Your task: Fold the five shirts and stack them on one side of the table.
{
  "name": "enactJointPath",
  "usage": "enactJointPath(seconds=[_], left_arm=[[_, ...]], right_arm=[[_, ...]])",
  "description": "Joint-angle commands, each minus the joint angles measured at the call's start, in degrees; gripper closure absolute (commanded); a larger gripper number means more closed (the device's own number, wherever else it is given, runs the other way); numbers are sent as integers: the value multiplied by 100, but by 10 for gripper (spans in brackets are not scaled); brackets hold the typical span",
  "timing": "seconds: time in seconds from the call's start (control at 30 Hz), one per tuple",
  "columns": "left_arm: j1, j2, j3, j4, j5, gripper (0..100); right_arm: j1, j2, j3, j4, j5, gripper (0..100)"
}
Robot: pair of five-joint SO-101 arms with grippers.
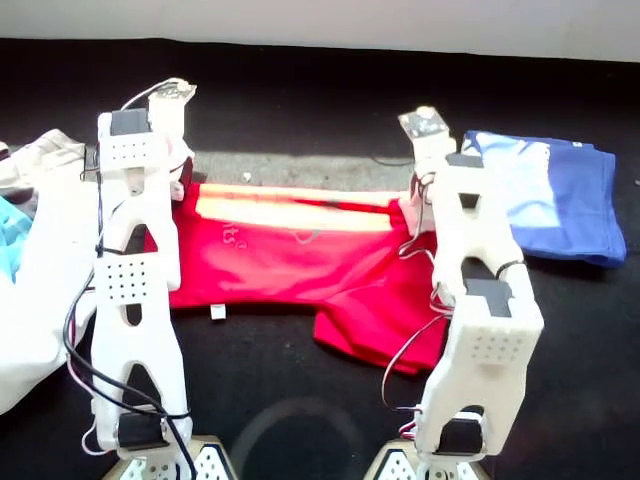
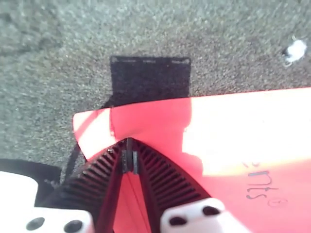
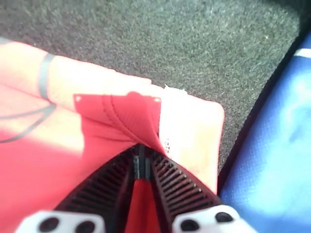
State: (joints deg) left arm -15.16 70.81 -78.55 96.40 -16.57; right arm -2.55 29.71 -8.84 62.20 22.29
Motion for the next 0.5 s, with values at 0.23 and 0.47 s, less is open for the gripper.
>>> enactJointPath(seconds=[0.23,0.47], left_arm=[[-92,-998,-549,563,26,991],[-57,-3749,2800,536,18,992]], right_arm=[[-189,-66,-2202,2343,-53,992],[-462,-1033,-2862,3363,-475,992]])
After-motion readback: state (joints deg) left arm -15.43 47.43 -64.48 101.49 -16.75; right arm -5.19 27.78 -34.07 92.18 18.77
